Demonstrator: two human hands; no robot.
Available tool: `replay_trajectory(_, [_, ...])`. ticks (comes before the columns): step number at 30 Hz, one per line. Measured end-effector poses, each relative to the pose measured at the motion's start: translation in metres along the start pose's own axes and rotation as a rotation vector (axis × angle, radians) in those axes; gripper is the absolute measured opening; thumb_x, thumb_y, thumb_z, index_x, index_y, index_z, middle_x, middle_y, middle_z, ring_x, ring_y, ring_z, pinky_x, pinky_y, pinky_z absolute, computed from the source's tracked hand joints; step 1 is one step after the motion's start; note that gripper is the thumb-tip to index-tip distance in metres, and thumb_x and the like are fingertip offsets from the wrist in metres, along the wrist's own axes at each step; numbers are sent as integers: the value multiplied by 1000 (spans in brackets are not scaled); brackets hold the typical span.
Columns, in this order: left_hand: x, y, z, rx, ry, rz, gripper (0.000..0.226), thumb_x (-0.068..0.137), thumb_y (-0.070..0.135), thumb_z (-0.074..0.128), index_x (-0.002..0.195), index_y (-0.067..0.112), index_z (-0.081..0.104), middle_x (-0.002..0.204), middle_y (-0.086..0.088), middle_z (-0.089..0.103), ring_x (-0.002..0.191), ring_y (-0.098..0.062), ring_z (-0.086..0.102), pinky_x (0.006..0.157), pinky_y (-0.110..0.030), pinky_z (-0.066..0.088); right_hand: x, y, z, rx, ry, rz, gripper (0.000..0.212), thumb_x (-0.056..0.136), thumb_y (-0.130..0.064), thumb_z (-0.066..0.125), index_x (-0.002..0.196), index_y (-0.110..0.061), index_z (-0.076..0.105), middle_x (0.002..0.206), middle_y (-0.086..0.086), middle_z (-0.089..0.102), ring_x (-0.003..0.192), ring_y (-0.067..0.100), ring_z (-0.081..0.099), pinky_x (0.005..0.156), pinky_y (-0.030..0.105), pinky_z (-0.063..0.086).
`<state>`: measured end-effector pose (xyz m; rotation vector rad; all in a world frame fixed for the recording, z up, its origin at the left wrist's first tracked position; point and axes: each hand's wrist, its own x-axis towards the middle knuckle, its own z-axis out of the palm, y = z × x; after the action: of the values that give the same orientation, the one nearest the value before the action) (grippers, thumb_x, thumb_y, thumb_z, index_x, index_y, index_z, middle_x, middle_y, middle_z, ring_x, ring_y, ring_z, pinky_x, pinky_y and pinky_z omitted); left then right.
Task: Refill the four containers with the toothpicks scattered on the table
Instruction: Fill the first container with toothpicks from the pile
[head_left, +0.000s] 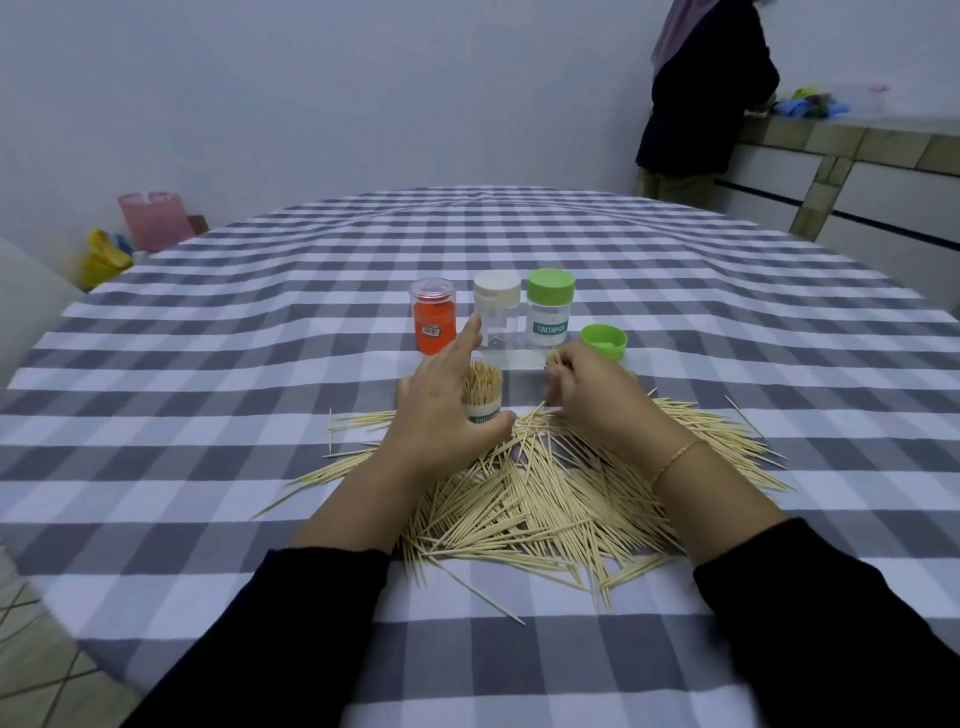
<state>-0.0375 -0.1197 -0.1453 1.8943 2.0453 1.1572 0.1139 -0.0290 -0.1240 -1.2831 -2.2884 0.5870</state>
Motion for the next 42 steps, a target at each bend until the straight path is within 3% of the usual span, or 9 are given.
replay_trajectory(3, [0, 0, 0, 6, 0, -2, 101, 71, 48, 62, 154, 33, 7, 149, 12, 38, 135, -12, 33, 102, -30, 15, -1, -4, -2, 445, 23, 87, 16, 102, -19, 37, 98, -14, 51, 84, -2, 65, 89, 19, 64, 74, 29, 51])
replay_trajectory(5, [1, 0, 0, 7, -4, -6, 101, 69, 50, 59, 153, 34, 6, 149, 13, 38, 135, -11, 32, 101, -29, 15, -1, -6, -5, 589, 48, 133, 16, 102, -17, 37, 99, -13, 52, 83, -3, 65, 83, 16, 63, 62, 21, 49])
replay_trajectory(8, [1, 0, 0, 13, -7, -4, 101, 69, 51, 58, 154, 34, 6, 150, 13, 37, 136, -12, 32, 100, -30, 16, 0, -8, -8, 738, 75, 173, 15, 102, -14, 37, 100, -11, 51, 86, 3, 66, 78, 18, 64, 69, 33, 52])
replay_trajectory(11, [1, -1, 1, 18, -5, -4, 102, 68, 51, 58, 154, 33, 6, 150, 12, 37, 135, -12, 33, 100, -30, 17, 0, -8, -7, 806, 36, 211, 14, 102, -13, 36, 102, -10, 50, 94, 4, 63, 67, 14, 62, 56, 28, 52])
replay_trajectory(21, [0, 0, 0, 7, -5, -4, 102, 68, 51, 58, 154, 34, 6, 149, 13, 38, 134, -11, 34, 101, -30, 16, 1, -10, -2, 756, -1, 175, 15, 97, -5, 47, 93, -18, 53, 91, 4, 66, 82, 16, 64, 81, 48, 53])
replay_trajectory(24, [1, 0, 0, 1, -6, -3, 102, 68, 50, 58, 154, 33, 6, 149, 14, 38, 134, -11, 34, 102, -31, 16, 0, -11, -3, 761, -2, 158, 15, 96, -2, 47, 100, -15, 52, 92, 5, 64, 80, 13, 65, 78, 43, 54])
replay_trajectory(27, [1, 0, 0, 2, -7, 2, 102, 68, 51, 58, 154, 33, 6, 149, 13, 38, 134, -11, 34, 102, -30, 16, -1, -14, -5, 834, 15, 152, 16, 95, 2, 48, 96, -14, 52, 89, 6, 63, 72, 11, 64, 63, 26, 54])
replay_trajectory(37, [0, -2, 0, -33, 12, -10, 103, 71, 51, 61, 153, 35, 1, 146, 13, 40, 132, -11, 36, 101, -31, 17, 5, -40, -9, 1250, 128, 112, 15, 94, 4, 48, 99, -9, 53, 85, 8, 64, 71, 17, 65, 68, 26, 57])
replay_trajectory(42, [1, -3, 0, -95, 40, -56, 106, 76, 42, 70, 153, 37, -3, 142, 13, 43, 125, -8, 38, 108, -35, 18, 6, -59, -8, 1274, 151, -9, 17, 93, 5, 50, 95, -11, 55, 81, 4, 67, 70, 15, 67, 69, 26, 58])
